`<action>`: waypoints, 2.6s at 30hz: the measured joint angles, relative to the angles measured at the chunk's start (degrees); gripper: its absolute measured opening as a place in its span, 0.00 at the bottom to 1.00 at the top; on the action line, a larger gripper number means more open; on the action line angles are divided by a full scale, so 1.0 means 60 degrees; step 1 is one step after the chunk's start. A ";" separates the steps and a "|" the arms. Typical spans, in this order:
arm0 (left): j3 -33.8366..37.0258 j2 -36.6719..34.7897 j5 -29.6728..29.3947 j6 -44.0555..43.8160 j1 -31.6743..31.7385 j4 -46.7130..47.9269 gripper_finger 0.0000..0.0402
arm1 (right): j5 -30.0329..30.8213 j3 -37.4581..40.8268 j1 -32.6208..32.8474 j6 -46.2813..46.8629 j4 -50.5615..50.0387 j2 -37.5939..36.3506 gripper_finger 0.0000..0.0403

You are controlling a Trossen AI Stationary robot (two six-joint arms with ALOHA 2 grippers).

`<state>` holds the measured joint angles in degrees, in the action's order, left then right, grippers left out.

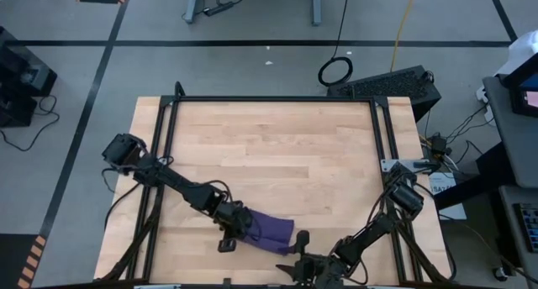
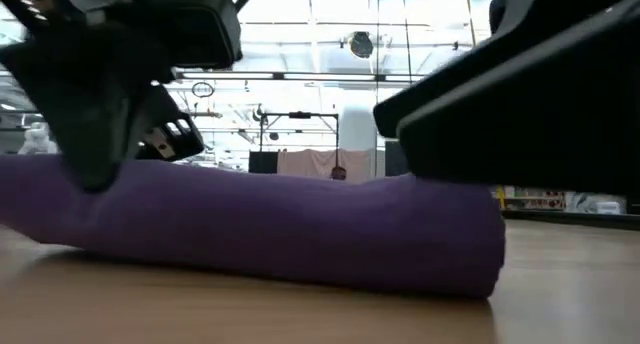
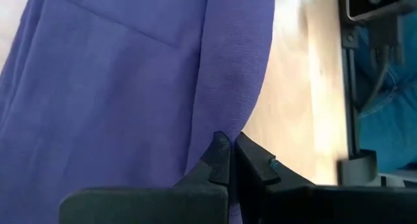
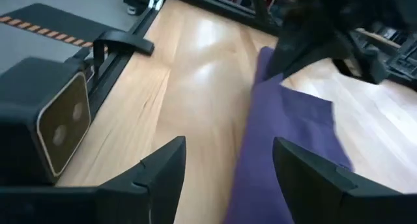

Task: Roll towel
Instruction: Roll the purple towel

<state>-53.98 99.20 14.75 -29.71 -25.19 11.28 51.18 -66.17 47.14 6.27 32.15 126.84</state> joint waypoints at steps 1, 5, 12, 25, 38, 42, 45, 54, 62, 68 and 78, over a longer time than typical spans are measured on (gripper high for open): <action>0.0000 0.0000 -0.0002 0.0000 0.0052 -0.0002 0.02 | -0.0044 0.0000 -0.0041 0.0109 -0.0108 0.0001 0.54; 0.0000 0.0000 -0.0006 -0.0004 0.0220 0.0002 0.02 | -0.0032 0.0001 -0.0262 0.0783 -0.0715 0.0001 0.53; 0.0000 0.0000 -0.0009 0.0000 0.0363 0.0038 0.02 | -0.0016 0.0000 -0.0420 0.0829 -0.0944 0.0001 0.53; -0.0004 0.0003 -0.0672 0.0006 0.0436 0.0033 0.06 | -0.0089 -0.0022 -0.0686 0.3406 -0.2812 -0.0014 0.53; -0.0007 -0.0939 -0.2057 0.0612 0.0163 0.1143 0.57 | 0.0011 -0.0025 -0.0770 0.5081 -0.3569 -0.0032 0.53; -0.0022 -0.1132 -0.4637 0.1626 -0.1012 0.0800 0.58 | 0.0068 -0.0016 -0.0790 0.5376 -0.3636 -0.0032 0.53; -0.0022 -0.0861 -0.6075 0.2088 -0.1935 0.0533 0.55 | 0.0073 -0.0015 -0.0795 0.5542 -0.3641 -0.0032 0.53; -0.0005 0.0675 -0.8297 0.1806 -0.3117 0.0457 0.36 | 0.0018 -0.0007 -0.0809 0.5598 -0.3630 -0.0032 0.53; -0.0007 0.1056 -0.9662 0.1611 -0.3474 0.0363 0.40 | -0.0022 -0.0007 -0.0806 0.5697 -0.3623 -0.0029 0.53; -0.0011 0.1025 -0.9506 0.1327 -0.3444 0.0261 0.61 | -0.0033 -0.0007 -0.0806 0.5733 -0.3619 -0.0025 0.53; -0.0007 0.1064 -0.8806 0.1548 -0.3030 0.0474 0.57 | -0.0058 -0.0007 -0.0802 0.5704 -0.3619 -0.0018 0.53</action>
<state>-54.02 105.58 -38.08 -20.43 -43.37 14.12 50.83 -66.22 42.33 40.49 10.44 126.74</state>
